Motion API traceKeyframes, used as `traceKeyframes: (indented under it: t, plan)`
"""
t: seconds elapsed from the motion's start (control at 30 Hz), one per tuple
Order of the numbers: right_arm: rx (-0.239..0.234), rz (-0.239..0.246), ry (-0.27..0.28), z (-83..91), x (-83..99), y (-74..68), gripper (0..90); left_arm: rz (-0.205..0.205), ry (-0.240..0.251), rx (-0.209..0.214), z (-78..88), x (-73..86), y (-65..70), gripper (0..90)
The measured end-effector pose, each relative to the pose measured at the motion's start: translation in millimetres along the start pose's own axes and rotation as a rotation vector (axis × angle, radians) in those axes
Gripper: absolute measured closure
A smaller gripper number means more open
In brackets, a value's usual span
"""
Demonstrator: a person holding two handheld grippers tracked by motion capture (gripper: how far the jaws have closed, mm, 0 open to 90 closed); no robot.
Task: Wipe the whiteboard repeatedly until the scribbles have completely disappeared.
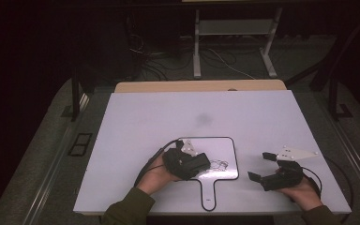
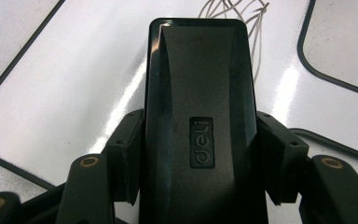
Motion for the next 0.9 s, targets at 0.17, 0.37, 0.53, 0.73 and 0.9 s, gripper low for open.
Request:
traceKeyframes:
  t: [0.17,0.37,0.53,0.73,0.9]
  plan:
    - [0.004,0.004,0.0,0.0,0.2,0.3,0.0,0.043,-0.002,-0.035,1.2,3.5,-15.3,39.7]
    - [0.003,0.005,0.0,0.2,0.2,0.5,0.0,0.074,-0.009,-0.071,3.1,7.5,-29.2,39.7]
    - [0.002,0.005,-0.001,-0.2,0.3,0.1,0.0,0.08,-0.01,-0.066,3.4,8.0,-28.0,39.8]
    - [0.002,0.001,-0.002,-0.4,0.4,0.6,0.0,0.038,-0.02,-0.034,4.8,7.8,-15.0,39.7]
    - [0.002,0.003,-0.001,-0.6,0.2,0.3,0.0,0.027,-0.019,-0.01,5.2,7.7,-2.8,39.7]
Point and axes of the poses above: each handheld gripper's, and its own axes: z roughly backward along the jaws, x roughly out of its underside, y roughly to its right, the point moved 6 cm from there along -z, roughly forward along the jaws, and after that the axes turned 6 degrees about -z, right-handed, at the moved point
